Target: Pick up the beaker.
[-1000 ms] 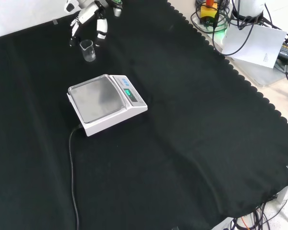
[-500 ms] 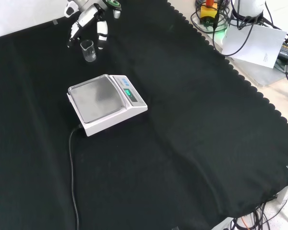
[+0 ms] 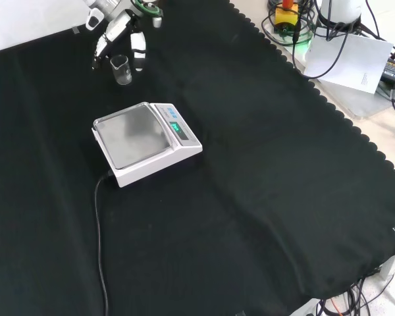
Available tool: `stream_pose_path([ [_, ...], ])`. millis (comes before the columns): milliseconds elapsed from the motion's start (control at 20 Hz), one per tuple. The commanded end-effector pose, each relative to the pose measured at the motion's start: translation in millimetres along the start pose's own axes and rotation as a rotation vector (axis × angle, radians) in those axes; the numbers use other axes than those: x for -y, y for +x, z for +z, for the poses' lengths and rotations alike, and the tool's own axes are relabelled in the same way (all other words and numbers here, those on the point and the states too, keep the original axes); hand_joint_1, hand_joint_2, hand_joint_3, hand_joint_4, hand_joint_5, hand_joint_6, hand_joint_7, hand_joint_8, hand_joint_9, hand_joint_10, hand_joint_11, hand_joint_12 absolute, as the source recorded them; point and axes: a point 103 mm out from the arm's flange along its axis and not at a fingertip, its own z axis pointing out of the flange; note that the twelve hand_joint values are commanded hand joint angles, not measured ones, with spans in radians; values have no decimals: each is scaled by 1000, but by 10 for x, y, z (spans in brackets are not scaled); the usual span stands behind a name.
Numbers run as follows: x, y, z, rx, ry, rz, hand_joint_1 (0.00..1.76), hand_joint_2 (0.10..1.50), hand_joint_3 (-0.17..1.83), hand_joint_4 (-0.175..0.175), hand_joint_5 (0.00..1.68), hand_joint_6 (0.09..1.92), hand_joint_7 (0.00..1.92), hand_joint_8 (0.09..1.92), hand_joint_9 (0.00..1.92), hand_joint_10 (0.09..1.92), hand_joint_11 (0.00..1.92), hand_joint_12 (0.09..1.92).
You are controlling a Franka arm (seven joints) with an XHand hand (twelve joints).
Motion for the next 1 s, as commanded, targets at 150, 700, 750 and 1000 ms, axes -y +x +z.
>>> stream_pose_path([
  [150,-90,-45,85,4,20,27,698,725,217,52,270,87,79,456,0,472,0,1190],
  [700,-160,-71,113,23,-66,4,1105,843,517,-155,844,787,496,727,789,665,879,1057],
  [750,-153,-72,98,28,-80,3,1118,962,358,-166,845,977,551,760,874,635,952,981],
  [1000,-29,-45,-130,50,-109,-26,1124,1179,38,-175,821,1232,681,871,992,664,1031,839],
])
